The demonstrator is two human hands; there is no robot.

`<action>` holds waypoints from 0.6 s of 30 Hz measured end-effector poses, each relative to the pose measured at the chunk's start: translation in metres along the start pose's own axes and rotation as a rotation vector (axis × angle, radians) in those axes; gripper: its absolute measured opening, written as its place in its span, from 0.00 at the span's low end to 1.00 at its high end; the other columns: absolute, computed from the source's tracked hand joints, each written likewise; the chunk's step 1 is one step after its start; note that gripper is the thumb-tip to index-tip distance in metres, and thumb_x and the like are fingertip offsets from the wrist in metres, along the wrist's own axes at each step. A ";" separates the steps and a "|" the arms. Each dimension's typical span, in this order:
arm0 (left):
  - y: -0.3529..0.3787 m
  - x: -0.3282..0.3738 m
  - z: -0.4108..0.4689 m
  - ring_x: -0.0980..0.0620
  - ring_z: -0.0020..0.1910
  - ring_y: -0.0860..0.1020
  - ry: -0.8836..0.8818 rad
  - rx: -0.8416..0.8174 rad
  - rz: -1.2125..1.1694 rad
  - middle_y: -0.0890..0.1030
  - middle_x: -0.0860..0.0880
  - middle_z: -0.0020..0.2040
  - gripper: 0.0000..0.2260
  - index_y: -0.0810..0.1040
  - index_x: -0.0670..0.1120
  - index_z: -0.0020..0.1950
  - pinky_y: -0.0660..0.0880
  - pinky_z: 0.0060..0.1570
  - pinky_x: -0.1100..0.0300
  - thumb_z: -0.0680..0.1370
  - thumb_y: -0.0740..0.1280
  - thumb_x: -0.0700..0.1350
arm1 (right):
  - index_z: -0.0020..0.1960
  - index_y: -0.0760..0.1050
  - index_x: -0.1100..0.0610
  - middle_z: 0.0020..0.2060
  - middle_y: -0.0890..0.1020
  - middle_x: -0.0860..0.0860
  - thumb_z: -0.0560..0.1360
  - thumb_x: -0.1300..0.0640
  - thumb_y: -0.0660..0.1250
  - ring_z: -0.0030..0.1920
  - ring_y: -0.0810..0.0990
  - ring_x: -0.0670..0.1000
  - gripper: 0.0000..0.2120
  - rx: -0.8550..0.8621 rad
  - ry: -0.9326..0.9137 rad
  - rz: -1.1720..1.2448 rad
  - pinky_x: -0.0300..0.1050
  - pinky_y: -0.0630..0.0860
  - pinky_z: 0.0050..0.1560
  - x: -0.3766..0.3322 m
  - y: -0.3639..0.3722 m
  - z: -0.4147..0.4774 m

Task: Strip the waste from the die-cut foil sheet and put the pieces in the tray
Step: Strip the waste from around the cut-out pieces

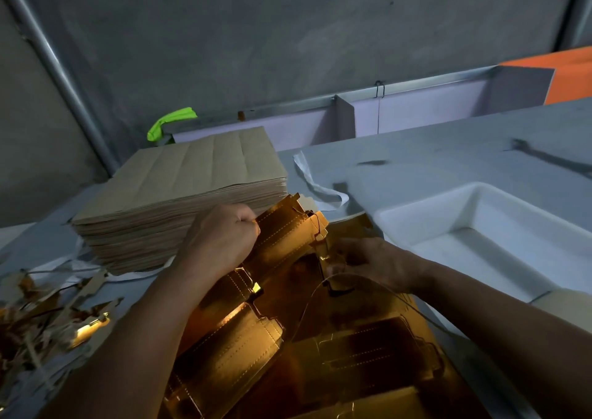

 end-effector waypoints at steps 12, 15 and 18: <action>0.026 0.017 -0.011 0.57 0.42 0.78 0.071 -0.101 0.046 0.81 0.56 0.41 0.11 0.79 0.57 0.40 0.71 0.39 0.59 0.80 0.63 0.47 | 0.49 0.82 0.51 0.43 0.85 0.48 0.75 0.42 0.68 0.42 0.84 0.48 0.13 0.087 0.038 0.333 0.37 0.76 0.35 -0.001 -0.013 -0.003; 0.032 0.016 -0.014 0.59 0.44 0.78 0.061 -0.112 0.044 0.81 0.58 0.42 0.11 0.80 0.57 0.40 0.75 0.45 0.57 0.80 0.63 0.47 | 0.47 0.81 0.53 0.40 0.85 0.50 0.78 0.53 0.69 0.38 0.83 0.48 0.05 0.086 0.050 0.411 0.38 0.76 0.32 -0.001 -0.013 -0.003; 0.038 0.015 -0.018 0.59 0.43 0.79 0.056 -0.106 0.028 0.82 0.58 0.42 0.12 0.80 0.57 0.40 0.75 0.44 0.58 0.80 0.63 0.46 | 0.52 0.79 0.57 0.46 0.85 0.56 0.79 0.59 0.66 0.37 0.84 0.50 0.04 0.088 0.067 0.390 0.39 0.77 0.33 0.000 -0.014 -0.003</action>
Point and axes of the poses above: each hand's wrist, its own z-axis towards the middle knuckle, its own y-axis out of the palm, x = y × z, the point moved 10 cm from there along z, towards the middle knuckle
